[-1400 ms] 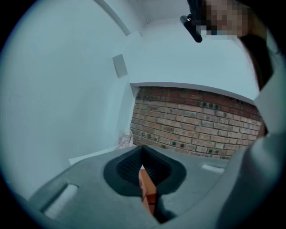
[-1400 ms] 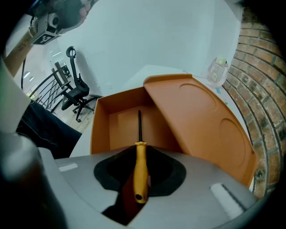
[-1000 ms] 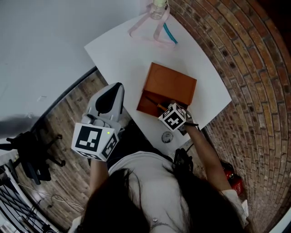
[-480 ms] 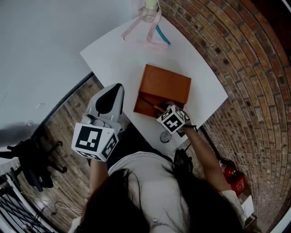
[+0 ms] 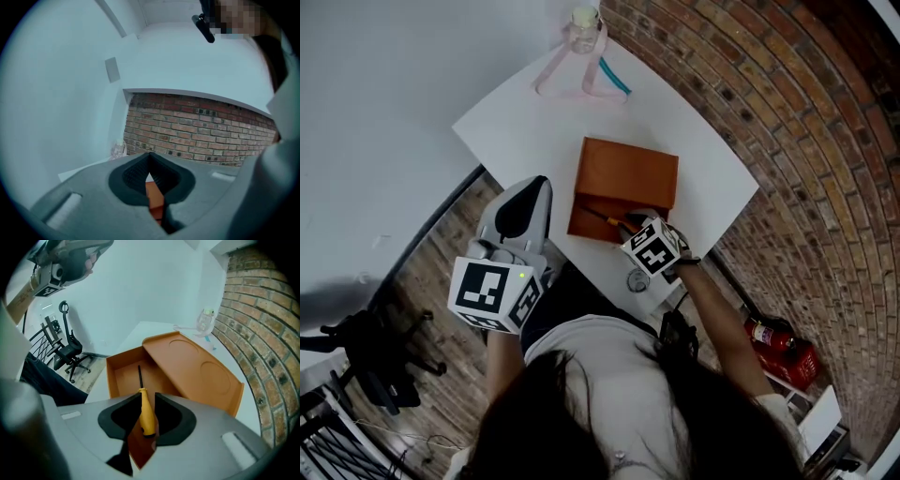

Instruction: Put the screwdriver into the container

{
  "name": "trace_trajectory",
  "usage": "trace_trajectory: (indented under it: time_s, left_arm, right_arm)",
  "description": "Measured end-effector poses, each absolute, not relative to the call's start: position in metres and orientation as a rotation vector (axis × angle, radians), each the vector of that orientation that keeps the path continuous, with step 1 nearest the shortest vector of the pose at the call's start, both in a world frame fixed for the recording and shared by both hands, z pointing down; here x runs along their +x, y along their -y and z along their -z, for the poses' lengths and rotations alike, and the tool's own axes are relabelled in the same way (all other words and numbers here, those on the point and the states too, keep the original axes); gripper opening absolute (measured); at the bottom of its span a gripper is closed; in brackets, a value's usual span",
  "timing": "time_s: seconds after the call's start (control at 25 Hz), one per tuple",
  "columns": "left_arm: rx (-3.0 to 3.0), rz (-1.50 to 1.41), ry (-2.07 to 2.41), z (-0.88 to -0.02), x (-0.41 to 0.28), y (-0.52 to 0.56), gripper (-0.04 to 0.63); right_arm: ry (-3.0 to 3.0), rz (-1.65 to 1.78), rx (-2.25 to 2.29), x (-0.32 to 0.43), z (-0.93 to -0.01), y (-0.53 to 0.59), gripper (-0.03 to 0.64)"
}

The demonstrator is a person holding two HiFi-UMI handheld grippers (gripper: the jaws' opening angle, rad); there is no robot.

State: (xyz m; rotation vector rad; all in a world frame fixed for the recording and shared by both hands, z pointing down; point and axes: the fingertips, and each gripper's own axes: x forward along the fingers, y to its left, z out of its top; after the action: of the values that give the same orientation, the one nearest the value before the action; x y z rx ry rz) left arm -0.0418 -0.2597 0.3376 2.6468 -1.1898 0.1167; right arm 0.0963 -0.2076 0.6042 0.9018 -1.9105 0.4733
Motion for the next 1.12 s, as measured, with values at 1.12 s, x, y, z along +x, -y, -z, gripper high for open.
trace_trajectory:
  time_s: [1.12]
  left_arm:
    - [2.739, -0.124, 1.086, -0.312, 0.003, 0.186, 0.000]
  right_arm:
    - [2.085, -0.543, 1.355, 0.124, -0.518, 0.174, 0.064]
